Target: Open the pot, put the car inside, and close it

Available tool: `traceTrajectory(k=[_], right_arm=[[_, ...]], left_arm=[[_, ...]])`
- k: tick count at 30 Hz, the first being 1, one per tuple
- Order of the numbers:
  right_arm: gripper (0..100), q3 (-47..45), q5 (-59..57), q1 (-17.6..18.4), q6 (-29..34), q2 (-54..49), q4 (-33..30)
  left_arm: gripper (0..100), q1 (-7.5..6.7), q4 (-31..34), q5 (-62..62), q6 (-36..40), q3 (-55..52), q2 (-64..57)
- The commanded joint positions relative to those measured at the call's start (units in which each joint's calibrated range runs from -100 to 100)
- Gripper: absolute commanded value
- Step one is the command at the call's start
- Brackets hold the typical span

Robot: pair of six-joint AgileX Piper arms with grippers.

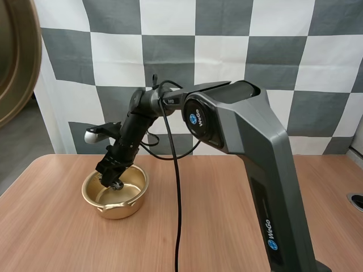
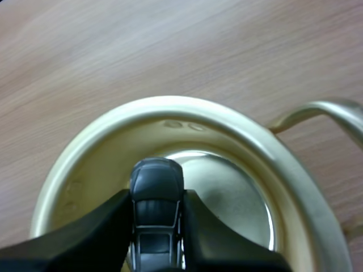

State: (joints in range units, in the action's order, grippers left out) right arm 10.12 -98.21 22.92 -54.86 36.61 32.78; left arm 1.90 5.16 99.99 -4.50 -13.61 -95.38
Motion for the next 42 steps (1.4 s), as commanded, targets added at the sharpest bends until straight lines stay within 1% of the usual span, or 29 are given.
traceTrajectory(k=[1, 15, 17, 21, 24, 25, 26, 27, 29, 31, 32, 33, 34, 38, 42], right_arm=[[0, 0.01, -0.1, 0.0, 0.1, 0.26, -0.62], [0, 0.01, -0.1, 0.0, 1.31, 0.4, -0.49], [0, 0.01, 0.39, 0.0, 2.44, 0.4, -0.66], [0, 0.01, 3.83, 0.0, 6.04, 0.4, -3.52], [0, 0.01, 5.99, 0.0, 7.99, 0.4, -6.98], [2, 0.01, 6.17, 0.0, 8.08, 0.4, -7.46], [8, 0.01, 6.17, 0.0, 8.08, 0.4, -7.59], [16, 0.01, 6.17, 0.0, 8.08, 0.4, -7.59], [44, 0.01, 6.17, 0.0, 7.87, 0.4, -7.18], [65, 0.01, 4.82, 0.08, 6.03, 0.4, -6.39], [74, 0.01, 3.6, 0.15, 4.82, 0.4, -6.12], [79, 0.01, 2.3, 0.21, 4.14, 0.4, -6.1], [82, 0.01, 0.88, 0.45, 3.41, 0.4, -5.6], [82, 0.01, -0.73, 0.7, 3.04, 0.4, -3.84], [81, 0.01, 2.54, 0.7, 3.04, 0.28, -2.49]], left_arm=[[0, 0.03, -0.09, 0.01, -0.04, -0.08, -0.01], [0, 0.03, -0.09, 0.01, -0.04, -0.08, -0.01], [0, 0.03, -0.09, 0.01, -0.04, -0.08, -0.01], [0, 0.03, -0.09, 0.01, -0.04, -0.08, -0.01], [0, 0.03, -0.09, 0.01, -0.04, -0.08, -0.01], [0, 0.03, -0.09, 0.01, -0.04, -0.08, -0.01], [0, 0.03, -0.09, 0.01, -0.04, -0.08, -0.01], [0, 0.03, -0.09, 0.01, -0.04, -0.08, -0.01], [0, 0.03, -0.09, 0.01, -0.04, -0.08, -0.01], [0, 0.03, -0.1, 0.01, -0.14, -0.08, -0.01], [0, 0.03, -0.1, 0.01, -0.14, -0.08, -0.01], [0, 0.03, -0.1, 0.01, -0.14, -0.08, -0.01], [0, 0.03, -0.1, 0.01, -0.14, -0.08, -0.01], [0, 0.03, -0.1, 0.01, -0.14, -0.08, -0.01], [0, 0.03, -0.1, 0.01, -0.14, -0.08, -0.01]])
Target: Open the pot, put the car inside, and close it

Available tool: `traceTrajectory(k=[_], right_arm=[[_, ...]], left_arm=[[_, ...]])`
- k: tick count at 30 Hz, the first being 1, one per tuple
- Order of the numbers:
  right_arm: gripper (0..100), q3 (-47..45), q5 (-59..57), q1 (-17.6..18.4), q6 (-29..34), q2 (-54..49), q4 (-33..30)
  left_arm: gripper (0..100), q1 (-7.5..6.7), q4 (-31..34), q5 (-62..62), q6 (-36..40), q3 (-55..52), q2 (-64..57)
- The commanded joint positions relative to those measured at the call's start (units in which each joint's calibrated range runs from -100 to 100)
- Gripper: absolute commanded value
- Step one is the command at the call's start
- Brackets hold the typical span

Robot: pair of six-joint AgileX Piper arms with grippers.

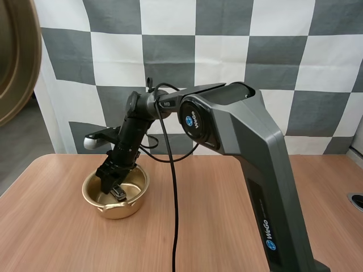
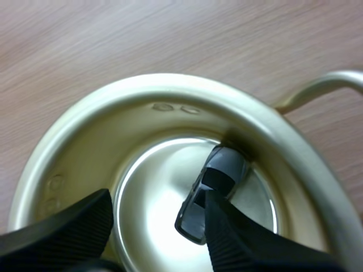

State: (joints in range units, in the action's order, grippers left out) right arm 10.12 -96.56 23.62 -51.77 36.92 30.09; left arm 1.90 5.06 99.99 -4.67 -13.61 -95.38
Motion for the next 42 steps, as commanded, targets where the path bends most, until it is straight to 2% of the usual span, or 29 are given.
traceTrajectory(k=[1, 8, 11, 16, 21, 26, 29, 33, 35, 42], right_arm=[[81, 0.01, 0.88, 0.0, 0.05, -0.03, 0.21], [82, 1.47, 0.33, 0.0, 4.0, -0.3, 0.1], [100, 3.22, -1.34, 0.0, 4.63, -1.03, -0.01], [100, 3.89, -2.87, 0.0, 0.69, -3.76, -0.31], [100, 3.89, 1.03, -0.21, -0.06, -7.51, -2.08], [100, 3.89, 12.38, -2.39, 4.95, -15.15, -6.87], [100, 3.89, 19.12, -5.6, 6.83, -21.01, -6.68], [100, 3.89, 22.47, -11.87, 7.24, -29.36, -2.82], [100, 3.89, 19.36, -15.73, 7.24, -33.64, -0.65], [100, 3.89, 0.83, -28.52, 5.94, -47.58, 4.91]], left_arm=[[0, 0.03, 0.0, 0.01, 0.02, -0.08, -0.01], [0, 0.03, 0.0, 0.01, 0.02, -0.08, -0.01], [0, 0.03, 0.0, 0.01, 0.02, -0.08, -0.01], [0, 0.03, 0.0, 0.01, 0.02, -0.08, -0.01], [0, 0.03, 0.66, 0.01, 0.04, -0.08, -0.01], [0, 0.03, 7.14, 0.01, 0.88, -3.6, 0.11], [0, -0.39, 10.26, 0.01, 2.0, -9.59, 0.69], [0, -1.54, 9.34, 0.01, 2.0, -17.92, 1.46], [0, -1.94, 8.92, -1.06, 2.0, -22.42, 2.23], [0, -1.94, 4.34, -25.67, 1.9, -35.95, 13.49]])
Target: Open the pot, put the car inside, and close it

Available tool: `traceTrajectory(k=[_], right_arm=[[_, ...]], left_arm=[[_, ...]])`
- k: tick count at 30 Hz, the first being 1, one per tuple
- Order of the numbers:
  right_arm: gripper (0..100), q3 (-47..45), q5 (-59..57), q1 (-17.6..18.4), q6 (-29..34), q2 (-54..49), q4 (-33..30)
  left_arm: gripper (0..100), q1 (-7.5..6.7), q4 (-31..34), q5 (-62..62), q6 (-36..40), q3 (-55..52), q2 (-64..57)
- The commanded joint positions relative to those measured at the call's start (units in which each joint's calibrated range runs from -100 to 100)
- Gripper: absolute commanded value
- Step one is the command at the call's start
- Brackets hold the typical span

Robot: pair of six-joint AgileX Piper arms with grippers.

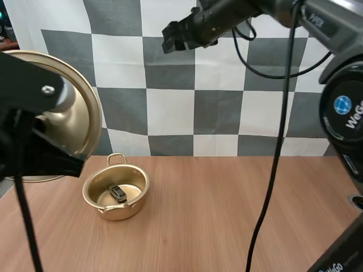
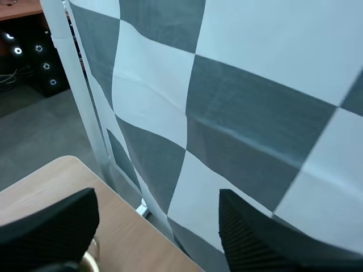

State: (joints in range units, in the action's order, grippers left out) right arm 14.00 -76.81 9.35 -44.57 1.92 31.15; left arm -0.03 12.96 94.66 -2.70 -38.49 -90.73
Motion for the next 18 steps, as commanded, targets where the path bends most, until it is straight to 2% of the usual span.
traceTrajectory(k=[1, 2, 5, 8, 18], right_arm=[[100, 0.0, -22.43, -16.09, -1.7, -15.03, 4.31], [100, 0.0, -22.92, -16.37, -1.7, -15.45, 4.29], [100, 0.0, -23.19, -20.61, -2.98, -22.92, 4.54], [100, 0.0, -23.19, -22.58, -3.88, -28.55, 3.87], [100, 0.0, -23.19, -23.21, -3.75, -42.4, 4.13]], left_arm=[[0, 0.0, -3.72, -24.05, -0.07, -12.55, 12.06], [0, 0.0, -3.72, -26.41, -0.07, -13.34, 13.77], [0, 0.0, -3.82, -38.37, -0.07, -15.26, 23.23], [0, 0.0, -3.81, -46.07, -0.16, -15.36, 32.02], [0, 0.0, -3.81, -48.91, -0.75, -15.36, 53.96]])
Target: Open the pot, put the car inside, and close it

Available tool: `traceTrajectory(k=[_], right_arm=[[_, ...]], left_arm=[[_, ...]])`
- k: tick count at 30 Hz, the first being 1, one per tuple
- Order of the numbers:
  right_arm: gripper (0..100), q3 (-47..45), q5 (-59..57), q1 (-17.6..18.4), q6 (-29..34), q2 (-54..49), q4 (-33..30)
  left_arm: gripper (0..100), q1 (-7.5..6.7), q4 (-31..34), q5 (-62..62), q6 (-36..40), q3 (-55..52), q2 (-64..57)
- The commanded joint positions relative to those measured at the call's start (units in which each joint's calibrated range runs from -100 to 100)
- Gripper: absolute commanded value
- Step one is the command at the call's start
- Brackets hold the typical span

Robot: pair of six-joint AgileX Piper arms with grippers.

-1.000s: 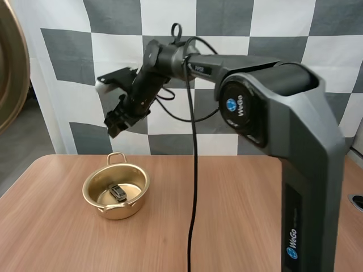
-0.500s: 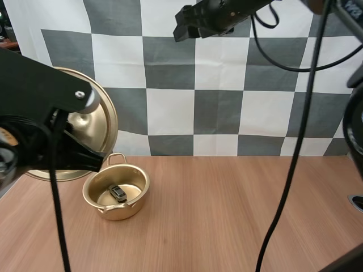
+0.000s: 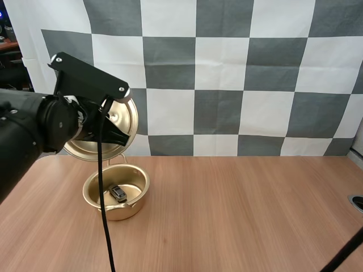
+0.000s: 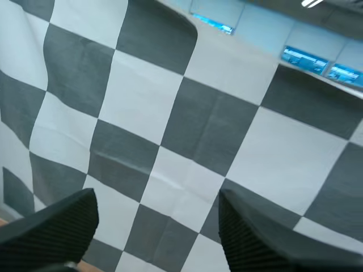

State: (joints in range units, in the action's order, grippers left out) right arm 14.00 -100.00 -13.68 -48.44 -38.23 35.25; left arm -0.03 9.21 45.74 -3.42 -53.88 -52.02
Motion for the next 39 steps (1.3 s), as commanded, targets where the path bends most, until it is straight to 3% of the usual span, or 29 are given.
traceTrajectory(k=[1, 10, 31, 39], right_arm=[[100, 0.0, 0.0, -0.18, 0.24, -3.05, 0.02], [100, -0.14, 0.0, -0.18, 1.54, -4.81, -0.45], [100, -0.39, 0.0, -0.18, 2.6, -4.84, -1.43], [100, -0.39, 0.0, -0.18, 2.6, -4.84, -1.21]], left_arm=[[0, 0.0, -0.05, 0.01, -0.03, 0.03, 16.72], [0, 0.0, -0.09, 0.01, -0.71, 0.03, 25.3], [0, 0.0, -0.38, 2.56, -3.8, 0.03, 30.73], [0, 0.0, -4.67, 6.38, -7.34, 0.03, 30.73]])
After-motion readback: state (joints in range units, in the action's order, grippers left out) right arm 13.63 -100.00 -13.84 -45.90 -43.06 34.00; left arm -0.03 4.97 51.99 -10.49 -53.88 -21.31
